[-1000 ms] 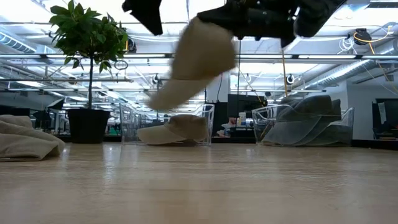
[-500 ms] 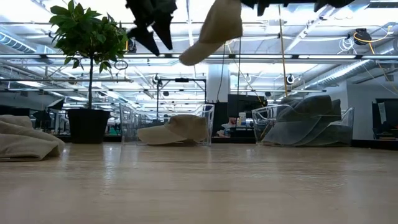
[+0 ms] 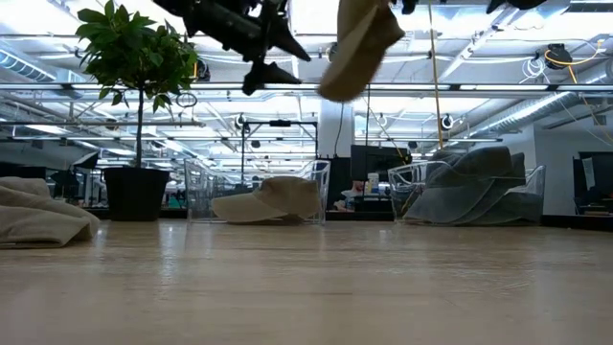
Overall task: Pick & Place hat
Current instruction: Put the right brown cap into the left transparent bin
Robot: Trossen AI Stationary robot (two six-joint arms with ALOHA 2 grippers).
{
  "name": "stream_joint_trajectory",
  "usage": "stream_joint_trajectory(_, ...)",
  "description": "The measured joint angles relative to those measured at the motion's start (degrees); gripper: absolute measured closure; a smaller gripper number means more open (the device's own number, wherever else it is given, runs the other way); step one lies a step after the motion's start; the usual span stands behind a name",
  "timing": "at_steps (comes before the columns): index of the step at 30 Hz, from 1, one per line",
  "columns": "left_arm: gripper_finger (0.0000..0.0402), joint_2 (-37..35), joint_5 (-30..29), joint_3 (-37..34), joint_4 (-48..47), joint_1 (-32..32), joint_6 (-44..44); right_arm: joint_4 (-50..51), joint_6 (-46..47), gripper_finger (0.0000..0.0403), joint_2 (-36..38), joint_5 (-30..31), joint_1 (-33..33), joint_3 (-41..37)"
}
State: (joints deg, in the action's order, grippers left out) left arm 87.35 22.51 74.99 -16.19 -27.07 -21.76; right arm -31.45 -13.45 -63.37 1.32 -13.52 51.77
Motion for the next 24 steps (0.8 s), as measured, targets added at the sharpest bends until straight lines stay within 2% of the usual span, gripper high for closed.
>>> stream_joint_trajectory(4, 0.0162, 0.0, 7.37, -1.42, 8.07, -0.43, -6.51, -5.21, -2.23, 0.0393, 0.04, -0.04, 0.0, 0.0)
stream_joint_trajectory(6, 0.0157, 0.23, 8.81, -1.79, 10.51, -0.4, -8.94, -6.87, -2.75, 0.0393, 0.02, -0.46, 0.0, 0.0)
stream_joint_trajectory(13, 0.0143, 0.35, 9.16, -1.89, 11.82, -0.28, -10.48, -11.17, -4.02, 0.0393, 0.02, -2.45, 0.0, 0.44)
stream_joint_trajectory(24, 0.0142, 0.37, 7.97, -1.87, 14.19, 0.14, -11.75, -10.08, -4.42, 0.0393, -4.0, -5.13, 0.11, 7.66)
